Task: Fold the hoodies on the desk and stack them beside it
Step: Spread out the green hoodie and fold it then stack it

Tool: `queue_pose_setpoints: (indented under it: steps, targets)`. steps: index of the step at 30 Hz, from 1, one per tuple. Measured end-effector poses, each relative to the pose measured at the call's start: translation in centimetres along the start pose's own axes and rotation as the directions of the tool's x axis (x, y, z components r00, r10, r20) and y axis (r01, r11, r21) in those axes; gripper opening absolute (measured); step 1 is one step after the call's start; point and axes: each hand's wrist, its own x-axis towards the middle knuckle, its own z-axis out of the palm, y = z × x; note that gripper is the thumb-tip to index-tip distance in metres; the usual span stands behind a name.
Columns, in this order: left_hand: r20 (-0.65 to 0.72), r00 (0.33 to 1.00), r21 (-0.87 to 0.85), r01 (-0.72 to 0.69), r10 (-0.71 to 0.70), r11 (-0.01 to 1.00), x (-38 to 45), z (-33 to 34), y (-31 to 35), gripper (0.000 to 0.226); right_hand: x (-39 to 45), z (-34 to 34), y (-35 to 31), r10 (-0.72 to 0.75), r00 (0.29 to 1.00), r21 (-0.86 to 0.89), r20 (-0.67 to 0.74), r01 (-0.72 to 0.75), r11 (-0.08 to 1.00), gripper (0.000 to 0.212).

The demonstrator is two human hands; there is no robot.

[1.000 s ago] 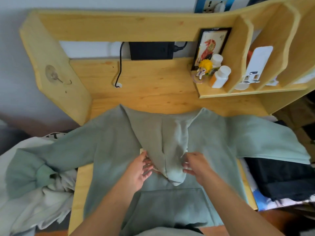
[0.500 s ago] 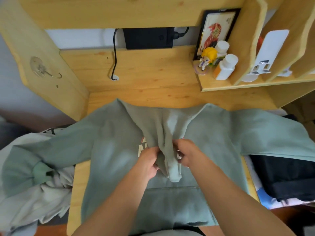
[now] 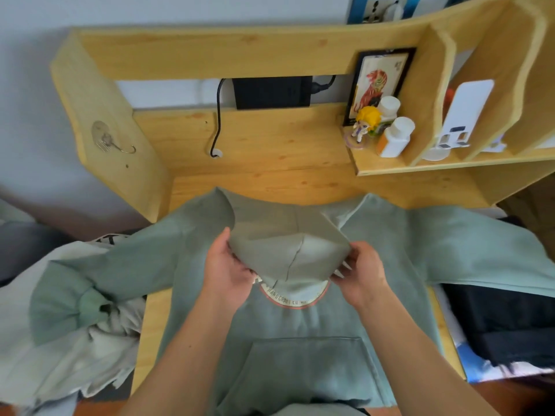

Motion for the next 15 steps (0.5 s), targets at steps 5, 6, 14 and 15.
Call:
queue_pose_setpoints:
  steps: [5, 6, 14, 15]
  targets:
    - [0.147, 0.989, 0.178, 0.001, -0.028, 0.984, -0.6, -1.4, 0.2, 0.058, -0.1, -0.1, -0.5, 0.03, 0.985, 0.062, 0.167, -0.041, 0.997, 0.027]
    - [0.17, 0.985, 0.245, -0.029, -0.013, 0.969, -0.8, -1.1, 0.2, 0.064, -0.4, 0.2, -0.6, -0.015, 0.974, 0.011, 0.224, 0.013, 1.0, 0.043]
    - [0.166, 0.985, 0.402, -0.12, 0.057, 0.908, -1.4, 2.6, 0.1, 0.037, -0.9, 2.0, -0.6, -0.167, 0.903, -0.122, 0.396, 0.233, 0.965, 0.064]
    - [0.158, 0.985, 0.404, -0.125, 0.065, 0.906, -1.3, 2.6, 0.2, 0.037, -0.8, 1.9, -0.6, -0.196, 0.881, -0.313, 0.43, 0.349, 0.883, 0.057]
